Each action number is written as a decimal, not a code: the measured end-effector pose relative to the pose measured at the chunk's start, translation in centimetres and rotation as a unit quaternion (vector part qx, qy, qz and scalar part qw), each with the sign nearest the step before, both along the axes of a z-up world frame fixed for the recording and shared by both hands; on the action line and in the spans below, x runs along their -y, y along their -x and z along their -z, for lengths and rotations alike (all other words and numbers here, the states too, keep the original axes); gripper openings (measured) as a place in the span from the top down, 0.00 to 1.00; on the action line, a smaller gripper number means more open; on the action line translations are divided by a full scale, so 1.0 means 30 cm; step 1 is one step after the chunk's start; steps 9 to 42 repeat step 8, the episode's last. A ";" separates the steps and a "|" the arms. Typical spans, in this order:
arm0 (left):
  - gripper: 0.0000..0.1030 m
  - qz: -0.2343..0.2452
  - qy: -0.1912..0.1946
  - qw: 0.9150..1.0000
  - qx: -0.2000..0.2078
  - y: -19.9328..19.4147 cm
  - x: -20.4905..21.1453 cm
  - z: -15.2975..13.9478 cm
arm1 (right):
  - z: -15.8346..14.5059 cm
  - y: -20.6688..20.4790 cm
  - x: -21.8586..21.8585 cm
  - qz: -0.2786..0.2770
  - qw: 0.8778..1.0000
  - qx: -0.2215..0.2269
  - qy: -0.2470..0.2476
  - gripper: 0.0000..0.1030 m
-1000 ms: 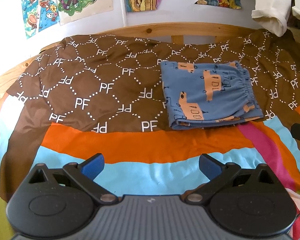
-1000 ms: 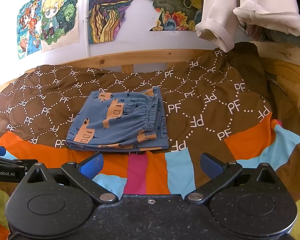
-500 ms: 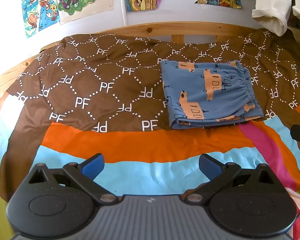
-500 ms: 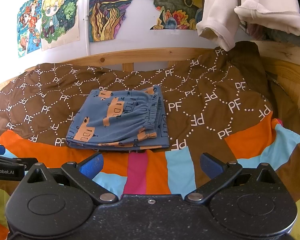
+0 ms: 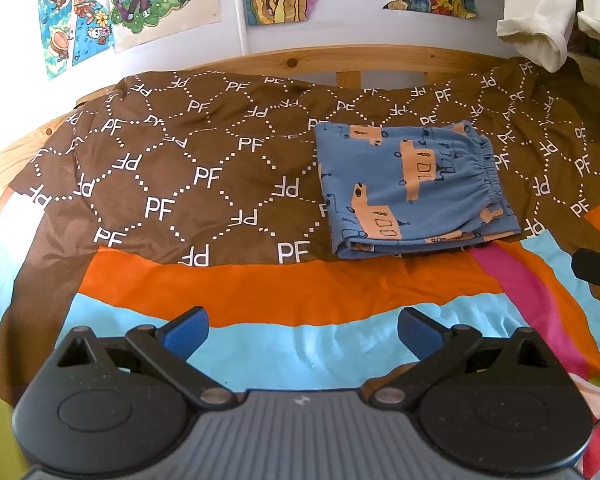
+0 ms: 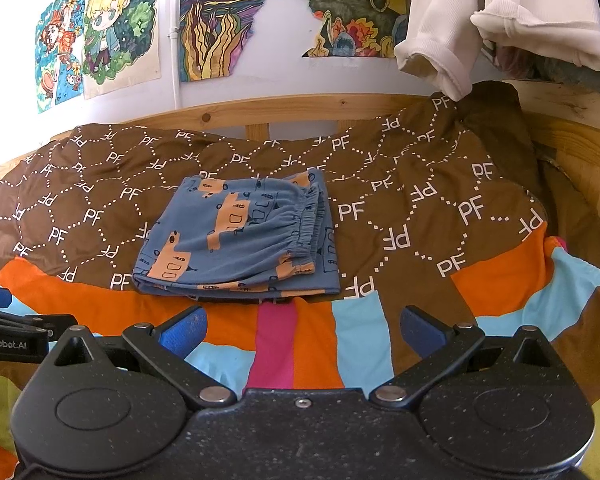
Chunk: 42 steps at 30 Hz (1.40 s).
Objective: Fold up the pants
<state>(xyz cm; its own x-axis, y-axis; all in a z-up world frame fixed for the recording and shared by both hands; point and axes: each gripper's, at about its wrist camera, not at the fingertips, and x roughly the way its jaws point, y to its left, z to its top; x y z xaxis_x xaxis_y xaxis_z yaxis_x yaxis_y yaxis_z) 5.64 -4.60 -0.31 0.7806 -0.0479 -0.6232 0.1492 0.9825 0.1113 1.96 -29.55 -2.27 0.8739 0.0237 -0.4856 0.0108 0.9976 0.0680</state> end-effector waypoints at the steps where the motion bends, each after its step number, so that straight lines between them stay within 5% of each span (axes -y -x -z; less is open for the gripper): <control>1: 0.00 0.001 0.000 1.000 0.000 0.001 0.001 0.000 | 0.000 0.000 0.000 0.000 1.000 0.000 0.000 0.01; 42: 0.00 0.003 0.004 1.000 0.002 0.004 0.002 -0.003 | 0.004 -0.001 0.000 -0.001 1.000 -0.002 0.000 0.01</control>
